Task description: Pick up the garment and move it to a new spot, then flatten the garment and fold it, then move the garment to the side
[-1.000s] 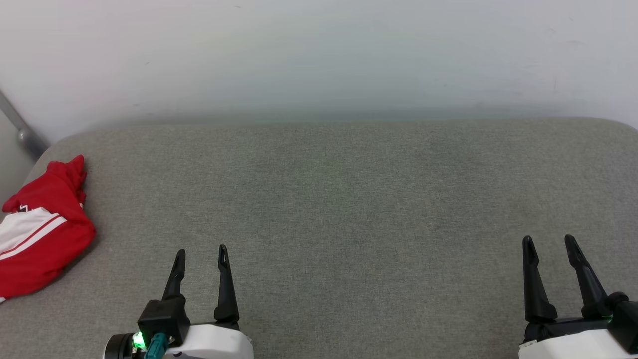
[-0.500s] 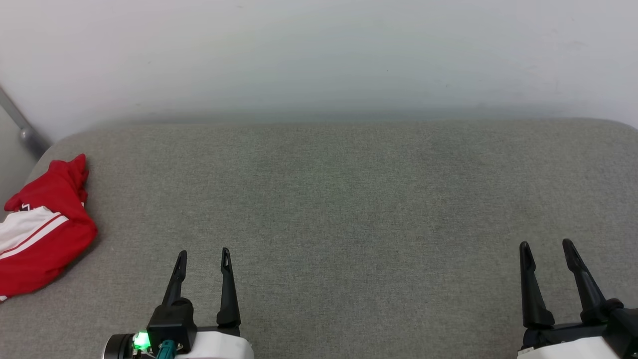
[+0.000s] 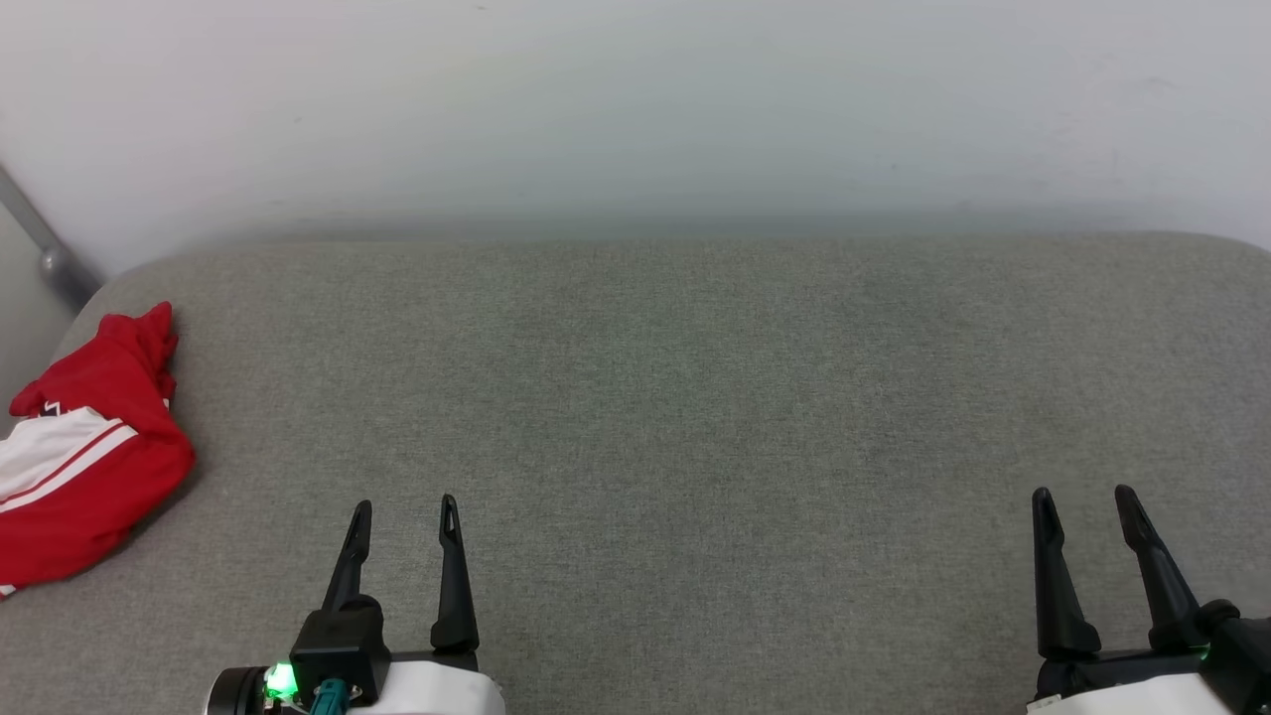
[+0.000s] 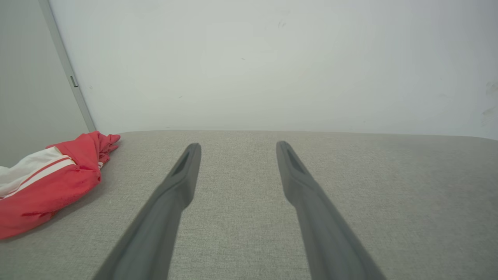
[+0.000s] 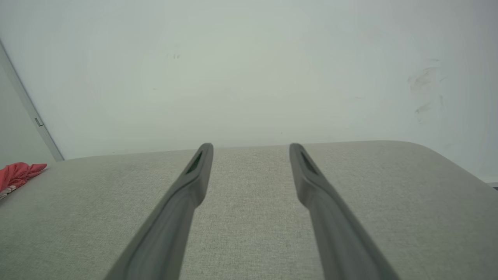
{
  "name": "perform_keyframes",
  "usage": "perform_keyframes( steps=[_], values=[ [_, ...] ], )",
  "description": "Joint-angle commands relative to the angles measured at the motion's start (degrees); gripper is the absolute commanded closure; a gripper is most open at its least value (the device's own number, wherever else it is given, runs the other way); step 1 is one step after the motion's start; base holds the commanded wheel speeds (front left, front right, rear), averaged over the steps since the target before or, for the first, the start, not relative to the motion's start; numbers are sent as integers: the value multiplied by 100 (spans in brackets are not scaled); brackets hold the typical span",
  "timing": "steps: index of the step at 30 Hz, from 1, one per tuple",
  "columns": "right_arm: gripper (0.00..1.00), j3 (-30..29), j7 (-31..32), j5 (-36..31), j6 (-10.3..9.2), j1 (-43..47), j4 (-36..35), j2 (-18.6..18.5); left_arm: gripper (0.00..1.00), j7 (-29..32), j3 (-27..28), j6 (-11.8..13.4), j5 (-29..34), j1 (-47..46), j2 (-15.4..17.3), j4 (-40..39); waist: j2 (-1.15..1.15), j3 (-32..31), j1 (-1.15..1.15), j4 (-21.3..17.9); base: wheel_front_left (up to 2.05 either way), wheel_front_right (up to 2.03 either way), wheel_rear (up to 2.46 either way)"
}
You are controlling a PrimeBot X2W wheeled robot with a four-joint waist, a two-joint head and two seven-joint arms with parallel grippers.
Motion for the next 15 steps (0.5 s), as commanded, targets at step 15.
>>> perform_keyframes(
  steps=[15],
  values=[
    [0, 66, -12, -19, -2, 62, 140, 5, 0, -16, 19, 45, -54, 57, -9, 43, 0, 27, 0, 14, 0, 0, 0]
  ],
)
